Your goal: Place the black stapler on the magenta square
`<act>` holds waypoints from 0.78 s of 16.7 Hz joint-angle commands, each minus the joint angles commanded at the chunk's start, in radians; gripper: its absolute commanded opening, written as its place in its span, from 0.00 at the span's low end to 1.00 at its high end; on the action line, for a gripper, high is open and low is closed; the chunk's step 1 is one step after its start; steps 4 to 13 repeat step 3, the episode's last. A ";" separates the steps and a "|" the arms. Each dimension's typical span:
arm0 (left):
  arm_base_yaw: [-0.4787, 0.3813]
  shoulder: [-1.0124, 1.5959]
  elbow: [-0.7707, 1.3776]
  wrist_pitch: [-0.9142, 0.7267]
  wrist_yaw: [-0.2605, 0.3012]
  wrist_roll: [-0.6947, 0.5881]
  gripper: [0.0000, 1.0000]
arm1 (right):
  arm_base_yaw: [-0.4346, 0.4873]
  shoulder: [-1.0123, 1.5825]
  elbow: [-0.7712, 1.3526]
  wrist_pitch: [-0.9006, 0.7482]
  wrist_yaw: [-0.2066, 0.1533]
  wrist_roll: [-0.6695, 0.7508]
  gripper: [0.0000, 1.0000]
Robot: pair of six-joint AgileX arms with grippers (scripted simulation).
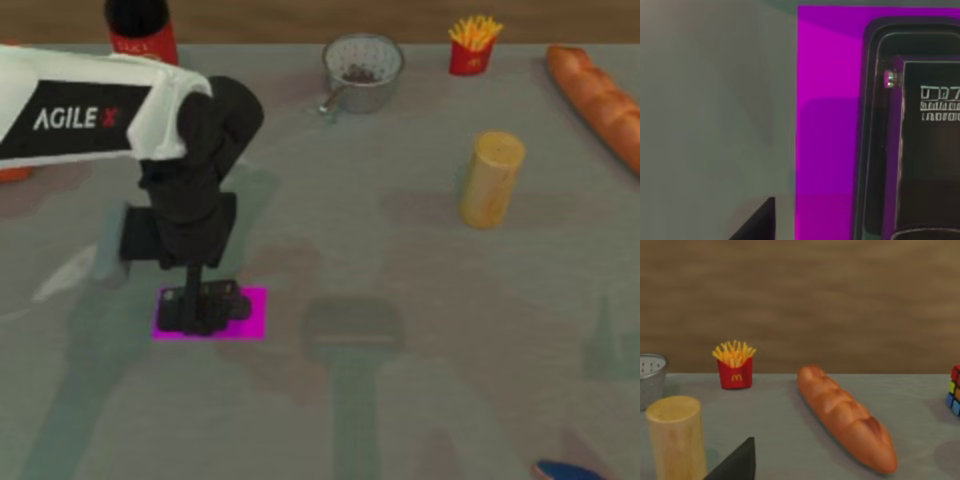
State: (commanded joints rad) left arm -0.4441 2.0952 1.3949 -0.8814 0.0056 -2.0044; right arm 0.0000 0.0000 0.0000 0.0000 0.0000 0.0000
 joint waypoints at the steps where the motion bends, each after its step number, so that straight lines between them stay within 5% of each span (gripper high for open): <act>1: 0.000 0.000 0.000 0.000 0.000 0.000 1.00 | 0.000 0.000 0.000 0.000 0.000 0.000 1.00; 13: 0.000 0.000 0.000 0.000 0.000 0.000 1.00 | 0.000 0.000 0.000 0.000 0.000 0.000 1.00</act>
